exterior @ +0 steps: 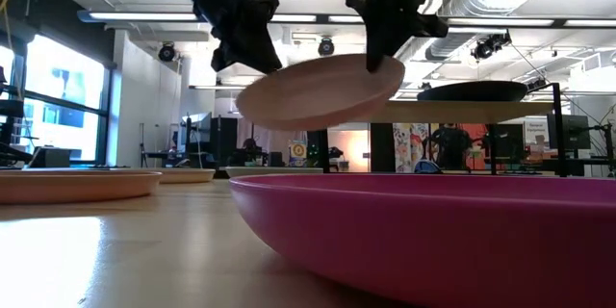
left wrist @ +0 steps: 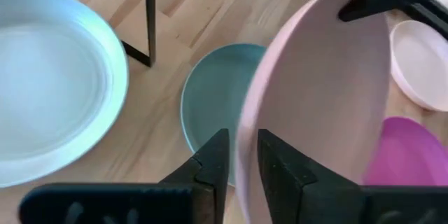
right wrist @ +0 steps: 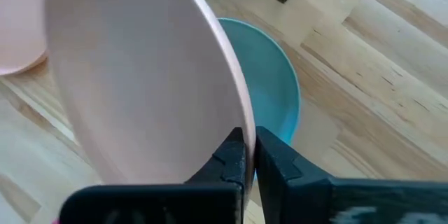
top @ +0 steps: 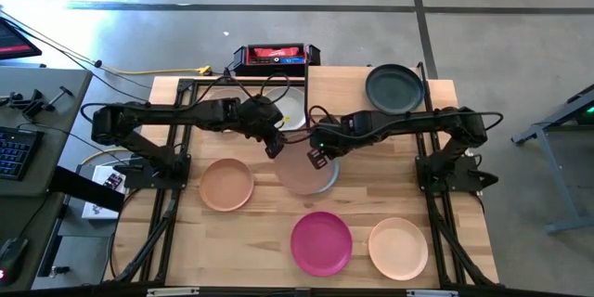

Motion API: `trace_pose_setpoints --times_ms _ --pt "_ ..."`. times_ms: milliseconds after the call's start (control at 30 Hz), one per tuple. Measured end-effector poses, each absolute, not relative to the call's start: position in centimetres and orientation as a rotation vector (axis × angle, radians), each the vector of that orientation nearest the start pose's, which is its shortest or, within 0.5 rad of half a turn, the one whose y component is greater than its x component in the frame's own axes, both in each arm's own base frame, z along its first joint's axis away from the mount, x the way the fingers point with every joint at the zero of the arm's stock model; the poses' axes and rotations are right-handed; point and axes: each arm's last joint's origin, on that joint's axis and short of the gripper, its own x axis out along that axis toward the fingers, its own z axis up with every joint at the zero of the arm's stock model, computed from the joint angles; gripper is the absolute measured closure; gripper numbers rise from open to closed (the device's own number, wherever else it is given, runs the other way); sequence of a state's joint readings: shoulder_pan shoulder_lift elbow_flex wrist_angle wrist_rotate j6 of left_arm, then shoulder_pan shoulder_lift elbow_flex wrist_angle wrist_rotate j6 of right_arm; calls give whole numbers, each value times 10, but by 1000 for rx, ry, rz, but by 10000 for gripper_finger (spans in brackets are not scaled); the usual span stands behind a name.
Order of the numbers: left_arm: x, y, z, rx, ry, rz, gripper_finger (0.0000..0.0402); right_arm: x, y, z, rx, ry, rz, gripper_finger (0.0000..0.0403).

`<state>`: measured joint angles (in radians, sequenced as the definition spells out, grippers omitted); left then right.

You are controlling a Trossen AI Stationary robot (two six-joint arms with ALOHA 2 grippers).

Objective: Place and stack plates onto a shelf
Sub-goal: Stack the bottom left light brown plate on top of the black plate on the shelf

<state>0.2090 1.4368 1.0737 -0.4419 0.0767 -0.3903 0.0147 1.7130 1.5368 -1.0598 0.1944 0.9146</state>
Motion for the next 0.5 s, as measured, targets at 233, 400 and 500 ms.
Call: trace_pose_setpoints --times_ms 233,400,500 --pt "294 70 265 -567 760 276 289 336 -5 289 646 1106 -712 403" --pt "292 77 265 -602 753 264 283 328 -7 293 635 1154 -700 403" --pt "294 80 268 -608 716 239 283 318 -10 305 623 1140 -672 403"
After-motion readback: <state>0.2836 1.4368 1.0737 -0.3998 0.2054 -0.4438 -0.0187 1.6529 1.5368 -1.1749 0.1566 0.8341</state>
